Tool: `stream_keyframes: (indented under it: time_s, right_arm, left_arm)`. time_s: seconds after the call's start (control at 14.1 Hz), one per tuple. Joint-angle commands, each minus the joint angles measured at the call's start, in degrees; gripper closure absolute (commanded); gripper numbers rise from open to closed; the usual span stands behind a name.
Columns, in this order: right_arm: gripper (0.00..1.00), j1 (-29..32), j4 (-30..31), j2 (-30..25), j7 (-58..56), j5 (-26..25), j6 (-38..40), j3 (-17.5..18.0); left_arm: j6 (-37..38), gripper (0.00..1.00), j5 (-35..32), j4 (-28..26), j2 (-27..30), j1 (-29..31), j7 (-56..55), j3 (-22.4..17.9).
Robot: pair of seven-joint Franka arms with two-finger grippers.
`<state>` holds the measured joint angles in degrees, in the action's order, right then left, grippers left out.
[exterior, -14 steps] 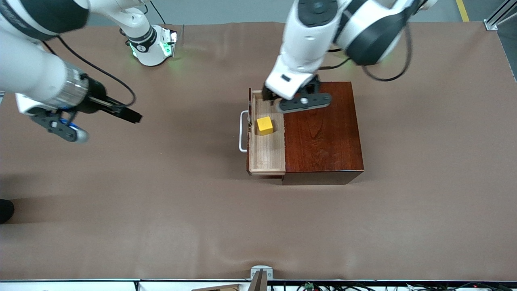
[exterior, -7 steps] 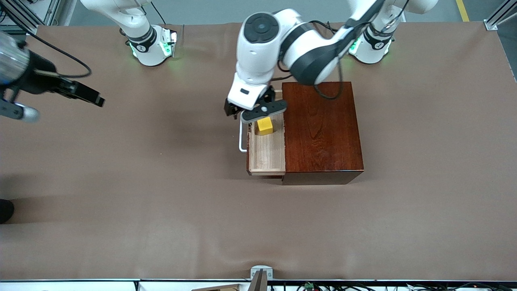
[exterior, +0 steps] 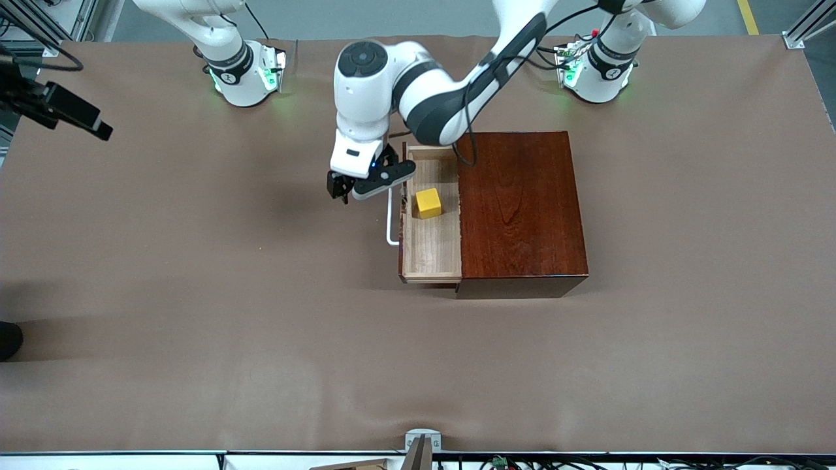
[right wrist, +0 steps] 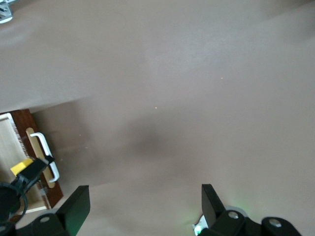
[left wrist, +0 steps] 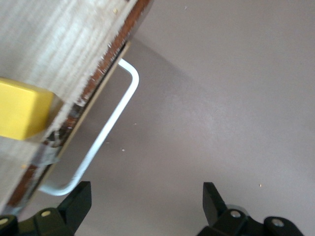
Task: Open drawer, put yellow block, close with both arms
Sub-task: 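Push the drawer front into the box with the left gripper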
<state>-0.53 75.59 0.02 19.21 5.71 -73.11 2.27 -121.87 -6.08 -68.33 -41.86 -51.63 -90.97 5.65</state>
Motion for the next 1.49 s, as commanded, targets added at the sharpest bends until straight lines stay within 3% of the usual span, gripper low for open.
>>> stream_keyframes:
  time_s: [0.0, 0.28, 0.71, 0.92, 1.42]
  right_arm:
    - [0.00, 1.50, 6.92, -5.90, -3.11, -1.32, -2.20, 0.98]
    - [0.00, 3.17, 16.43, -12.59, -8.56, -1.40, -7.48, 0.72]
    - [0.00, 3.78, 10.11, -7.94, -10.23, -4.13, -7.31, 0.71]
    - [0.00, 3.96, 9.84, -6.97, -11.47, -4.04, -7.31, -0.08]
    - [0.00, 4.05, 7.38, -5.39, -17.26, -6.32, -6.08, -0.08]
  left_arm:
    - [-3.71, 0.00, -1.30, 2.85, -4.19, -4.51, -5.17, -4.66]
    - [-6.36, 0.00, -1.30, 2.85, -6.66, -5.67, -9.93, -7.05]
    - [-2.76, 0.00, -0.86, 2.41, -6.57, -5.15, -13.27, -7.67]
    - [-2.50, 0.00, -0.78, 2.24, -6.48, -4.97, -13.27, -7.67]
    - [6.20, 0.00, -0.78, 2.06, -5.69, -0.94, -13.09, -7.76]
